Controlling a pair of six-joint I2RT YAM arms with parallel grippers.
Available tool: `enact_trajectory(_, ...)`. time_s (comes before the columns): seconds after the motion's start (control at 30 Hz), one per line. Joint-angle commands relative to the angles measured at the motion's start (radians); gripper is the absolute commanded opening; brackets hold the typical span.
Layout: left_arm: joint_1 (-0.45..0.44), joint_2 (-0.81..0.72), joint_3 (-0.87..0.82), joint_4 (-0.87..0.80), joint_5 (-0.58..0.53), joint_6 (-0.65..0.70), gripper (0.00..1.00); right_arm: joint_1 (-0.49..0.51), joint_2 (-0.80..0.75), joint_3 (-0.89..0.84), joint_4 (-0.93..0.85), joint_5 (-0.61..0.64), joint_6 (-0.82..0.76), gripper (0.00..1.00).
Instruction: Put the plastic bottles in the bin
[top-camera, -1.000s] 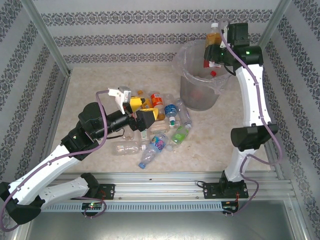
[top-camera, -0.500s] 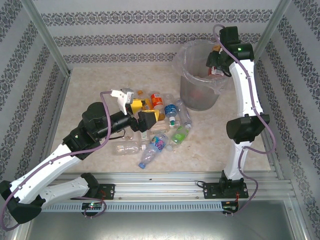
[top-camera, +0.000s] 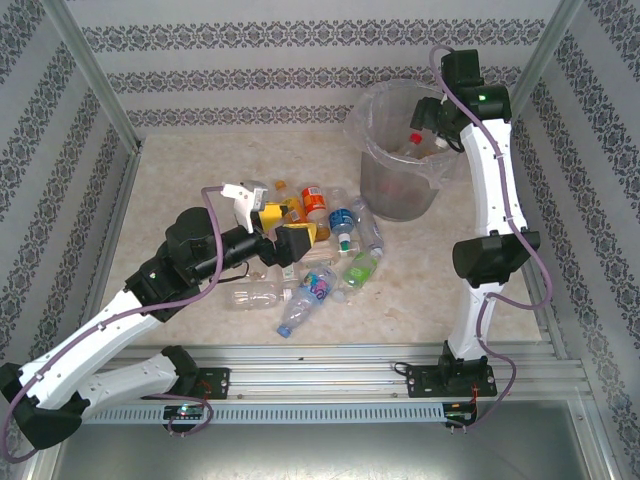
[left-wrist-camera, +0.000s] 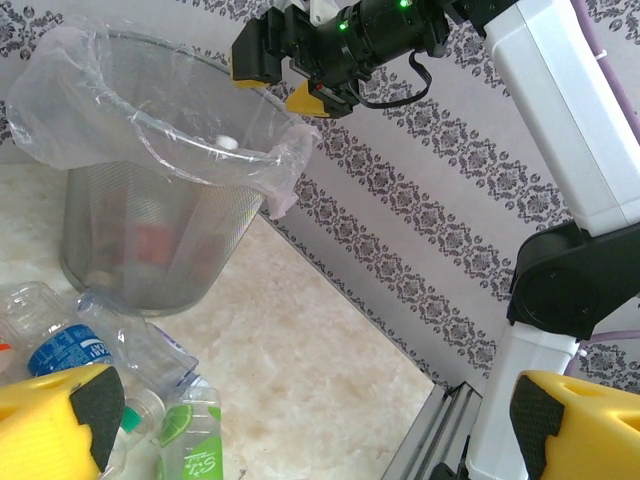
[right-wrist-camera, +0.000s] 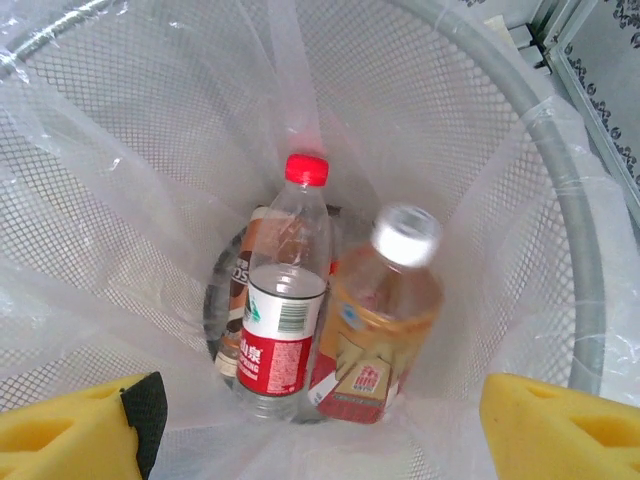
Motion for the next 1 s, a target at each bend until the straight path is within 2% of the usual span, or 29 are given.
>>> enact_trajectory(0.0, -0.014, -0.019, -0.016, -0.018, -0.009, 0.022, 1.0, -0.002, -0.011, 0.028, -0.01, -0.001, -0.004, 0.82)
enact_trajectory(0.23, -0.014, -0.021, -0.017, -0.089, -0.046, 0.066, 1.0, 0.02, -0.104, -0.058, 0.057, -0.05, -0.081, 0.83)
enact_trajectory(0.63, -0.014, -0.037, 0.011, -0.335, -0.128, 0.194, 1.0, 0.134, -0.494, -0.544, 0.246, -0.078, -0.193, 0.83)
enact_trajectory(0.8, -0.014, -0.038, 0.027, -0.488, -0.191, 0.196, 1.0, 0.205, -0.665, -0.76, 0.295, -0.179, -0.18, 0.83)
enact_trajectory(0.97, -0.013, -0.017, 0.025, -0.602, -0.242, 0.096, 1.0, 0.241, -0.807, -0.962, 0.365, -0.345, -0.121, 0.82)
